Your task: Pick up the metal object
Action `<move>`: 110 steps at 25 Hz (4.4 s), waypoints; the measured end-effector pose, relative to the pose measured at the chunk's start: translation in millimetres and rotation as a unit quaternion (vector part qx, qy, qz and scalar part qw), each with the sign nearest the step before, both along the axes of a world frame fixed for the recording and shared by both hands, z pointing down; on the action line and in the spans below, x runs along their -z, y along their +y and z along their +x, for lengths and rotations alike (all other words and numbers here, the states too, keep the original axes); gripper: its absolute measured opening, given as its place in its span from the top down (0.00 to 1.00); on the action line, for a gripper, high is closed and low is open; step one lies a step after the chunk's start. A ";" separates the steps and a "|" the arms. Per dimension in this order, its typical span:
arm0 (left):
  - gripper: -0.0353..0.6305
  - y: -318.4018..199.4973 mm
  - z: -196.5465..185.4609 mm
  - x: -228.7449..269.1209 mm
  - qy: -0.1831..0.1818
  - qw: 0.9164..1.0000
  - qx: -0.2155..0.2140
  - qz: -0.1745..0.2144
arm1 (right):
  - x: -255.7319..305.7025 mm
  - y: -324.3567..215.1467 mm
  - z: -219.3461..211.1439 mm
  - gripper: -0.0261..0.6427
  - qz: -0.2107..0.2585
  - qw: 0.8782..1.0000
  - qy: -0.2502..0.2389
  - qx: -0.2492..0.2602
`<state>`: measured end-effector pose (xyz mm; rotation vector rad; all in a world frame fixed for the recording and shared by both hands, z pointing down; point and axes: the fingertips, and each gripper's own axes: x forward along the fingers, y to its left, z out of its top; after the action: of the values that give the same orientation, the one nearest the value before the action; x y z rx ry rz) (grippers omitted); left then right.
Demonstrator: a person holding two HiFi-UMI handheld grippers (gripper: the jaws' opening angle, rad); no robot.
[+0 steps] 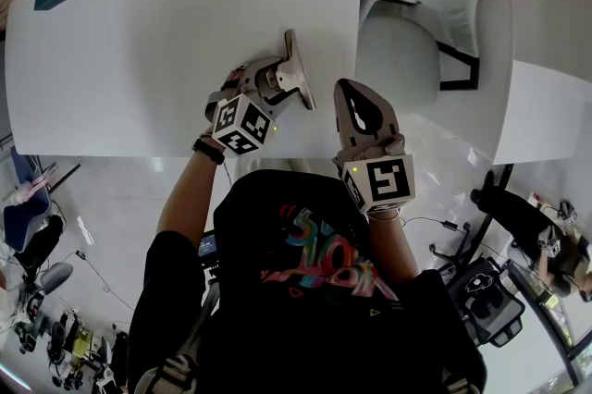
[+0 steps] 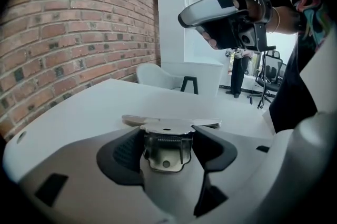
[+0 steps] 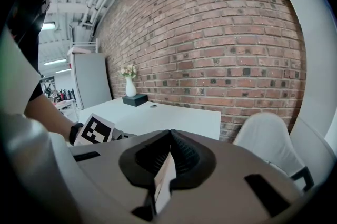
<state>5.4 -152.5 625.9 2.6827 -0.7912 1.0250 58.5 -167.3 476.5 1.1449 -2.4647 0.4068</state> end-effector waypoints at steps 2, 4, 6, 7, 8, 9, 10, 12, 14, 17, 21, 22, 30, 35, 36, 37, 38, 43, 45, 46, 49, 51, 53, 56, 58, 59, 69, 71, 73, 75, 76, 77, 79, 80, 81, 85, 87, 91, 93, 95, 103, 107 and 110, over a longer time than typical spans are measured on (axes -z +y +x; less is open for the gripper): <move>0.50 -0.8 -0.1 1.9 0.004 1.000 0.004 -0.002 | 1.6 -1.1 0.3 0.94 0.001 1.000 0.000 0.000; 0.50 -1.0 -0.9 3.0 0.004 1.000 0.006 -0.003 | 2.9 -2.6 0.3 0.93 0.003 1.000 0.000 0.000; 0.50 -0.6 -1.2 4.1 0.005 1.000 0.009 -0.004 | 3.5 -3.9 1.1 0.94 0.004 1.000 -0.001 0.000; 0.50 -0.4 -1.5 4.8 0.007 1.000 0.012 -0.005 | 3.7 -4.6 1.7 0.94 0.005 1.000 -0.001 0.000; 0.50 -0.6 -2.1 5.7 0.010 1.000 0.017 -0.007 | 4.1 -5.2 2.3 0.94 0.006 1.000 -0.001 0.000; 0.50 -1.0 -2.9 7.1 0.014 1.000 0.023 -0.008 | 4.8 -5.9 2.9 0.94 0.007 1.000 0.000 0.000; 0.50 -1.5 -4.2 8.8 0.018 0.999 0.031 -0.010 | 6.0 -6.6 3.4 0.94 0.008 1.000 0.000 0.000; 0.50 -2.6 -7.4 13.7 0.026 0.999 0.046 -0.011 | 9.7 -8.1 3.5 0.94 0.011 1.000 -0.001 0.000; 0.51 -4.3 -10.6 20.6 0.034 0.998 0.060 -0.010 | 14.3 -10.0 3.0 0.94 0.013 1.000 0.000 0.003; 0.51 -6.2 -14.5 31.9 0.041 0.996 0.076 -0.002 | 21.3 -12.4 2.6 0.94 0.021 1.000 0.001 0.008; 0.51 -7.2 -19.8 51.5 0.048 0.994 0.096 0.015 | 32.2 -14.6 2.7 0.94 0.034 0.999 0.000 0.011; 0.51 -7.6 -21.9 57.5 0.051 0.993 0.102 0.020 | 35.7 -15.4 2.5 0.94 0.036 0.999 -0.001 0.010; 0.51 -7.2 -37.8 113.0 0.069 0.985 0.140 0.072 | 65.6 -14.4 2.2 0.94 0.053 0.998 0.006 0.016; 0.52 -3.2 -44.6 150.4 0.078 0.979 0.155 0.110 | 89.9 -15.8 1.3 0.94 0.091 0.996 -0.018 0.014; 0.52 -2.5 -46.2 157.7 0.079 0.977 0.158 0.117 | 94.8 -16.4 1.3 0.94 0.098 0.995 -0.022 0.013; 0.52 -1.6 -47.5 165.1 0.081 0.976 0.161 0.124 | 99.1 -16.6 1.9 0.94 0.103 0.994 -0.025 0.012; 0.52 -0.3 -48.4 172.3 0.084 0.974 0.165 0.130 | 103.0 -16.7 2.9 0.94 0.106 0.994 -0.026 0.011; 0.52 6.4 -52.4 204.9 0.106 0.964 0.184 0.160 | 120.6 -17.0 7.3 0.94 0.118 0.992 -0.038 0.001; 0.52 8.9 -53.9 224.2 0.113 0.958 0.190 0.182 | 127.8 -16.1 7.7 0.94 0.121 0.992 -0.044 -0.003; 0.52 9.9 -55.8 234.9 0.113 0.955 0.194 0.194 | 131.2 -15.9 7.5 0.94 0.124 0.991 -0.046 -0.004; 0.52 12.2 -63.0 265.7 0.112 0.943 0.207 0.235 | 139.7 -16.4 6.2 0.94 0.134 0.990 -0.049 -0.004; 0.52 13.3 -68.5 285.7 0.111 0.932 0.209 0.274 | 144.7 -16.1 5.3 0.94 0.139 0.989 -0.051 -0.003; 0.52 15.4 -75.0 302.8 0.106 0.923 0.213 0.304 | 149.6 -15.0 4.0 0.94 0.146 0.988 -0.053 0.000; 0.52 19.2 -84.0 319.2 0.099 0.913 0.228 0.325 | 155.5 -14.2 4.9 0.94 0.153 0.987 -0.057 0.000; 0.52 21.2 -88.4 325.0 0.095 0.908 0.235 0.333 | 157.3 -14.7 7.9 0.94 0.154 0.986 -0.060 -0.003; 0.52 22.2 -90.4 326.4 0.092 0.907 0.238 0.335 | 157.9 -15.0 9.5 0.94 0.154 0.986 -0.062 -0.004; 0.52 28.1 -109.4 324.4 0.201 0.869 0.343 0.294 | 160.5 -15.7 17.9 0.94 0.160 0.985 -0.063 -0.005; 0.52 27.7 -109.7 323.6 0.201 0.869 0.344 0.293 | 159.4 -15.9 17.5 0.94 0.158 0.985 -0.061 -0.002; 0.52 27.2 -109.5 323.3 0.201 0.870 0.344 0.291 | 158.5 -16.3 16.7 0.94 0.157 0.986 -0.060 -0.001; 0.52 26.4 -109.5 323.2 0.201 0.870 0.344 0.290 | 158.0 -16.8 15.6 0.94 0.157 0.986 -0.061 0.001; 0.52 26.1 -109.4 323.0 0.201 0.870 0.345 0.289 | 157.6 -17.0 15.2 0.94 0.156 0.986 -0.060 0.002; 0.52 25.9 -109.1 323.0 0.201 0.870 0.344 0.289 | 157.3 -16.9 15.1 0.94 0.155 0.986 -0.060 0.003; 0.52 25.9 -108.2 323.1 0.201 0.871 0.343 0.288 | 157.0 -16.3 15.1 0.94 0.154 0.986 -0.060 0.005; 0.52 25.9 -107.9 322.8 0.200 0.872 0.342 0.288 | 156.8 -15.9 15.1 0.94 0.154 0.986 -0.059 0.006; 0.52 25.7 -107.8 322.4 0.199 0.872 0.341 0.287 | 156.6 -15.6 15.0 0.94 0.153 0.986 -0.059 0.006; 0.52 24.6 -107.7 321.4 0.201 0.873 0.341 0.285 | 154.3 -15.0 14.5 0.94 0.150 0.987 -0.055 0.009; 0.52 24.2 -107.3 321.0 0.202 0.873 0.340 0.285 | 153.0 -15.1 14.8 0.94 0.149 0.987 -0.054 0.010; 0.52 23.7 -105.9 320.4 0.203 0.873 0.342 0.283 | 152.7 -16.1 16.0 0.94 0.149 0.987 -0.055 0.009; 0.52 23.2 -105.9 320.3 0.203 0.874 0.342 0.281 | 153.6 -17.3 16.0 0.94 0.149 0.987 -0.056 0.008; 0.52 22.1 -106.2 320.4 0.203 0.874 0.342 0.280 | 154.1 -18.5 15.3 0.94 0.148 0.987 -0.057 0.008; 0.52 18.5 -105.2 319.0 0.203 0.874 0.342 0.278 | 150.6 -19.4 13.7 0.94 0.141 0.988 -0.054 0.020; 0.52 19.3 -105.3 318.1 0.204 0.875 0.342 0.277 | 150.5 -19.6 13.9 0.94 0.141 0.988 -0.054 0.019; 0.52 19.9 -105.9 317.9 0.203 0.875 0.342 0.276 | 150.8 -18.9 13.3 0.94 0.141 0.988 -0.053 0.020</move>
<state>-100.5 -132.6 307.9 2.4812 -1.9443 0.0547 71.7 -186.3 325.7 1.2070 -2.6980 0.1123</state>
